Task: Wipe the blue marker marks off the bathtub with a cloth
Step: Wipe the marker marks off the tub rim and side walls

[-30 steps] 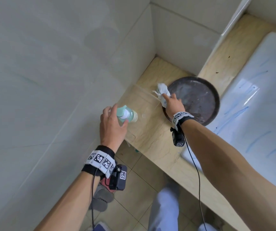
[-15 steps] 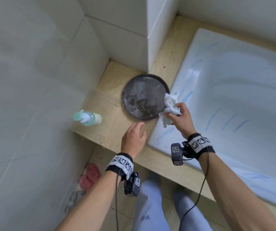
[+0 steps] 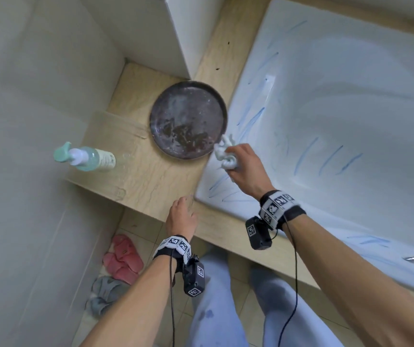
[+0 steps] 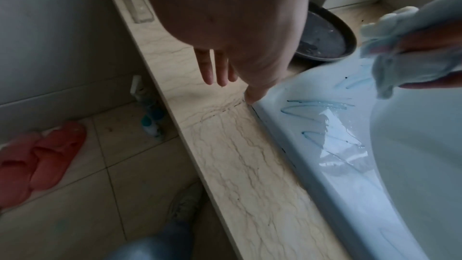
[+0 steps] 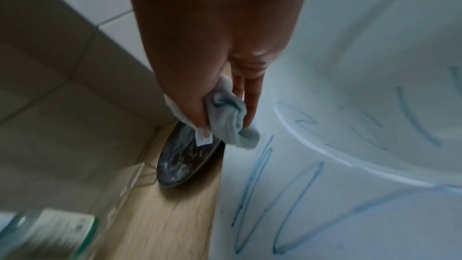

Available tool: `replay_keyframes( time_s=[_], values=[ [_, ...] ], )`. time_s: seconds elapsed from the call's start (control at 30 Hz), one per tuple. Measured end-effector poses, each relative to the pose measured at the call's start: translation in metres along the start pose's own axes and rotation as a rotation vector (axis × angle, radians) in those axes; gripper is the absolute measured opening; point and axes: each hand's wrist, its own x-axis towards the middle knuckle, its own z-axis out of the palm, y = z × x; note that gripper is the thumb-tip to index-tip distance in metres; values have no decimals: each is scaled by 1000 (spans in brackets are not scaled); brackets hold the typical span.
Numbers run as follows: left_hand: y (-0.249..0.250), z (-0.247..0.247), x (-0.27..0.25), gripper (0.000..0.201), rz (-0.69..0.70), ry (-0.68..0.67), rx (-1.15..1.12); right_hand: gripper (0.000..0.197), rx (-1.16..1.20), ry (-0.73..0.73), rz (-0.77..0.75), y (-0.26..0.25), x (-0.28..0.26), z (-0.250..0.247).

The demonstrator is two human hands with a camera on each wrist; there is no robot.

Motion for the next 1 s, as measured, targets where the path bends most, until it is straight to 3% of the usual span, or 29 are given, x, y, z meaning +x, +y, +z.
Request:
replay_keyframes(
  time_s=[0.07, 0.17, 0.4, 0.7, 1.0],
  values=[
    [-6, 1, 0, 54, -2, 16, -28, 39, -107, 29, -103, -4, 18, 19],
    [-14, 3, 0, 55, 51, 35, -42, 58, -296, 52, -96, 3, 43, 34],
    [-16, 15, 7, 61, 130, 42, -59, 50, -391, -39, -67, 36, 43, 56],
    [-6, 27, 12, 56, 118, 63, -133, 47, -438, -205, -166, 28, -44, 87],
    [-7, 24, 12, 64, 121, 69, -150, 51, -499, -338, -257, 43, -89, 100]
  ],
)
